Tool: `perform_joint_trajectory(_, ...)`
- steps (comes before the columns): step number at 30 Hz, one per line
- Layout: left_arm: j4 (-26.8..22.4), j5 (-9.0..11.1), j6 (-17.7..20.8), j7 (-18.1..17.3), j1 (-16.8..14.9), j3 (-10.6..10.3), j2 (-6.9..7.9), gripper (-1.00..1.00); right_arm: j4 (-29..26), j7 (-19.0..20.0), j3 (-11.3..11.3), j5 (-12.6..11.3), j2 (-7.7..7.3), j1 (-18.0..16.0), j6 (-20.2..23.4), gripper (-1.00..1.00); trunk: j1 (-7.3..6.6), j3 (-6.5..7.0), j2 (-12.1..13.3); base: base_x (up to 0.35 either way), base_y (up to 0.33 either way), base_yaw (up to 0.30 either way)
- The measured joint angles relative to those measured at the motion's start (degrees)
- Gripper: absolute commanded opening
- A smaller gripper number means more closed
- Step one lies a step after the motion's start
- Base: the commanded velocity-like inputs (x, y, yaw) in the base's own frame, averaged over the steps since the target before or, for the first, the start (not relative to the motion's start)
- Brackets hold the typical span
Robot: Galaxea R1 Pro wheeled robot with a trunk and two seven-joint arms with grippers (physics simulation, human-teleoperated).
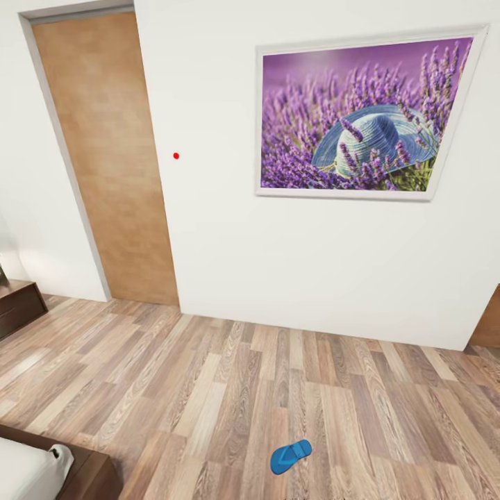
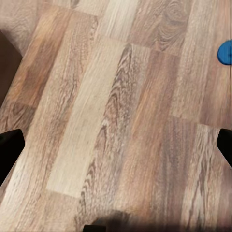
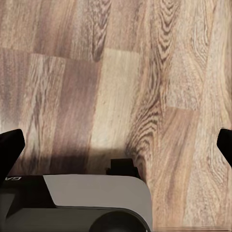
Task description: In the bedroom, move the book from the bed onto either nightstand, and place the two sandals side by side next to the bed.
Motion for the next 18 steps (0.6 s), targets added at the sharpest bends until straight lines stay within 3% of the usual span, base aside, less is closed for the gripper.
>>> perform_joint_trajectory(4,0.00,0.00,0.01,0.00,0.00,0.00,0.00,1.00,0.00,0.00,0.00,0.00,0.01,0.00,0.00,1.00,-0.01,0.00,0.00,0.076,0.029,-0.257)
perform_joint_trajectory(11,-0.01,0.00,0.12,0.00,0.00,0.01,0.00,1.00,0.00,0.00,0.01,0.00,0.02,0.00,0.00,1.00,-0.03,0.00,0.00,0.274,0.101,-0.218)
perform_joint_trajectory(18,-0.01,-0.01,0.07,0.00,0.01,0.00,0.00,1.00,-0.01,-0.01,0.00,0.00,0.04,0.00,0.01,1.00,-0.01,0.00,0.00,0.157,0.013,-0.050)
